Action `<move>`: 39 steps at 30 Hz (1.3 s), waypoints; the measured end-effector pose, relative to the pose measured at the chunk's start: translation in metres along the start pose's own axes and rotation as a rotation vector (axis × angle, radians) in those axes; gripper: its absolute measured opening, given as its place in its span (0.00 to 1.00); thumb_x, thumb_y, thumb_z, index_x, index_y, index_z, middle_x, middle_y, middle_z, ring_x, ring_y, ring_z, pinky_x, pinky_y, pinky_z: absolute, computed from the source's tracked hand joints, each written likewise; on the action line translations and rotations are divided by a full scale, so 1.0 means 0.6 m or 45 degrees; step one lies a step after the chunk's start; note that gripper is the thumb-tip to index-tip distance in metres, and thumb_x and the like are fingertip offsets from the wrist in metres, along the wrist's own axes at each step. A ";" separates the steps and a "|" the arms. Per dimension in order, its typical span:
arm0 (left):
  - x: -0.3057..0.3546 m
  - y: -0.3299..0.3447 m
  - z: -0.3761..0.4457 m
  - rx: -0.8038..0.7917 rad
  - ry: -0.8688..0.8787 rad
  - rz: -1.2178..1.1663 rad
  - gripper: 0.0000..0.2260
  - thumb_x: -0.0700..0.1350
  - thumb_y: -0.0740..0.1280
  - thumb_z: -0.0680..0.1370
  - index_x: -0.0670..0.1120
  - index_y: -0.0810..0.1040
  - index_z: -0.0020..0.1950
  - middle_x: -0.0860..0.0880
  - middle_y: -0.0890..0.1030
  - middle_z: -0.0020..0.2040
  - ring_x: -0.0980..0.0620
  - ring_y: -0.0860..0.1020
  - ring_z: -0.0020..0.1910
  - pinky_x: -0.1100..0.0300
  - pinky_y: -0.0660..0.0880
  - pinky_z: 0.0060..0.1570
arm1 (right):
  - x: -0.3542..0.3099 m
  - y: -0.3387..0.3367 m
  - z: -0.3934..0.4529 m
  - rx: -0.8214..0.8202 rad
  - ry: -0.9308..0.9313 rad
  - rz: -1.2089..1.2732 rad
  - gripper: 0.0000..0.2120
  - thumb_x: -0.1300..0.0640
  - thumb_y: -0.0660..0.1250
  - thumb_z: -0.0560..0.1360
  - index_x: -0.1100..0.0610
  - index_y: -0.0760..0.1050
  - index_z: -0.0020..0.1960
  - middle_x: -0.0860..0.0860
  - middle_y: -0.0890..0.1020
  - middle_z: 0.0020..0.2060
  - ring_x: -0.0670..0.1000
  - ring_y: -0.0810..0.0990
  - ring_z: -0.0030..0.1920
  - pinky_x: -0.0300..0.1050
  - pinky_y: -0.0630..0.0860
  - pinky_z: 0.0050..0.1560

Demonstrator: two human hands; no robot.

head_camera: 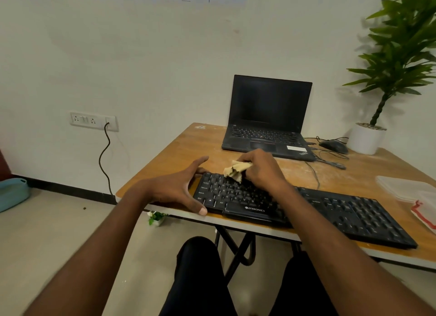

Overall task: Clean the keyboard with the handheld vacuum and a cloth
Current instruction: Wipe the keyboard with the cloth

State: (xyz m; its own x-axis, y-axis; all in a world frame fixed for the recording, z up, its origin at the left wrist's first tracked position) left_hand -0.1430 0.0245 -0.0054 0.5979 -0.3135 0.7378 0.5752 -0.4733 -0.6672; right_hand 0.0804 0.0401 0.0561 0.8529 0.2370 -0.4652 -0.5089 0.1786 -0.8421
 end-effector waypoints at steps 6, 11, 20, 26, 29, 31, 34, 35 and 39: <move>0.001 0.004 -0.005 0.063 -0.036 -0.010 0.65 0.58 0.86 0.61 0.69 0.39 0.81 0.53 0.65 0.77 0.51 0.72 0.72 0.55 0.73 0.71 | -0.077 0.048 0.006 -0.017 -0.119 0.088 0.16 0.67 0.69 0.76 0.53 0.84 0.59 0.54 0.85 0.54 0.54 0.81 0.55 0.46 0.75 0.49; 0.002 0.006 -0.004 0.073 -0.028 -0.023 0.65 0.55 0.87 0.64 0.68 0.38 0.82 0.53 0.68 0.77 0.54 0.73 0.72 0.56 0.73 0.72 | -0.109 0.062 0.001 -0.043 -0.206 0.044 0.18 0.70 0.68 0.72 0.54 0.86 0.57 0.54 0.86 0.50 0.56 0.81 0.53 0.52 0.80 0.50; 0.009 0.009 -0.007 0.094 -0.014 -0.005 0.67 0.58 0.85 0.63 0.67 0.33 0.81 0.48 0.60 0.83 0.47 0.64 0.80 0.51 0.64 0.79 | -0.132 0.051 -0.032 -0.192 -0.456 -0.148 0.20 0.69 0.69 0.71 0.51 0.86 0.57 0.53 0.87 0.48 0.53 0.83 0.48 0.52 0.82 0.49; 0.004 0.010 -0.006 0.096 -0.017 0.012 0.64 0.51 0.85 0.68 0.64 0.34 0.82 0.53 0.66 0.78 0.51 0.69 0.75 0.63 0.69 0.69 | -0.150 0.056 -0.049 -0.159 -0.459 -0.193 0.22 0.70 0.69 0.71 0.51 0.85 0.59 0.53 0.86 0.51 0.53 0.82 0.49 0.47 0.80 0.44; 0.006 0.012 -0.008 0.072 -0.005 0.057 0.66 0.54 0.85 0.65 0.61 0.35 0.84 0.61 0.66 0.76 0.56 0.70 0.73 0.56 0.67 0.74 | -0.155 0.059 -0.086 -0.203 -0.504 -0.154 0.19 0.67 0.70 0.71 0.52 0.85 0.58 0.54 0.86 0.47 0.53 0.80 0.46 0.47 0.78 0.39; 0.007 0.012 -0.006 0.075 0.004 0.085 0.66 0.54 0.84 0.63 0.59 0.38 0.84 0.62 0.68 0.74 0.57 0.72 0.72 0.54 0.67 0.75 | -0.151 0.053 -0.113 -0.204 -0.498 -0.117 0.19 0.66 0.72 0.71 0.52 0.85 0.59 0.53 0.86 0.48 0.53 0.81 0.48 0.46 0.76 0.41; 0.008 0.011 -0.003 0.093 0.000 0.083 0.64 0.53 0.84 0.63 0.60 0.40 0.85 0.56 0.68 0.77 0.53 0.68 0.75 0.51 0.65 0.77 | -0.131 0.039 -0.132 -0.137 -0.409 0.066 0.21 0.69 0.71 0.70 0.52 0.85 0.59 0.52 0.87 0.50 0.52 0.83 0.48 0.38 0.72 0.37; 0.006 0.010 -0.003 0.098 -0.009 0.092 0.64 0.55 0.84 0.62 0.59 0.42 0.85 0.56 0.67 0.77 0.53 0.68 0.76 0.50 0.65 0.78 | -0.125 0.037 -0.136 -0.138 -0.383 0.115 0.22 0.70 0.70 0.70 0.53 0.85 0.59 0.52 0.87 0.50 0.52 0.83 0.48 0.37 0.71 0.36; 0.003 0.010 -0.001 0.096 -0.048 0.147 0.63 0.59 0.83 0.60 0.56 0.47 0.86 0.53 0.61 0.82 0.53 0.62 0.79 0.51 0.62 0.79 | -0.108 0.017 -0.161 -0.178 -0.372 0.170 0.24 0.71 0.70 0.70 0.52 0.84 0.60 0.50 0.86 0.52 0.48 0.82 0.51 0.42 0.78 0.43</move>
State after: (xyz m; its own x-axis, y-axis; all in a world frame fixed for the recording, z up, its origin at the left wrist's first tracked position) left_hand -0.1387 0.0208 -0.0079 0.6824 -0.3301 0.6522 0.5407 -0.3724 -0.7543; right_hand 0.0311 -0.0655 0.0513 0.7004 0.5162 -0.4929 -0.5754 -0.0002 -0.8178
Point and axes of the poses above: each hand's wrist, its own z-axis towards the middle knuckle, its own y-axis out of the palm, x = y × z, the point moved 5 cm from there along z, towards the middle knuckle
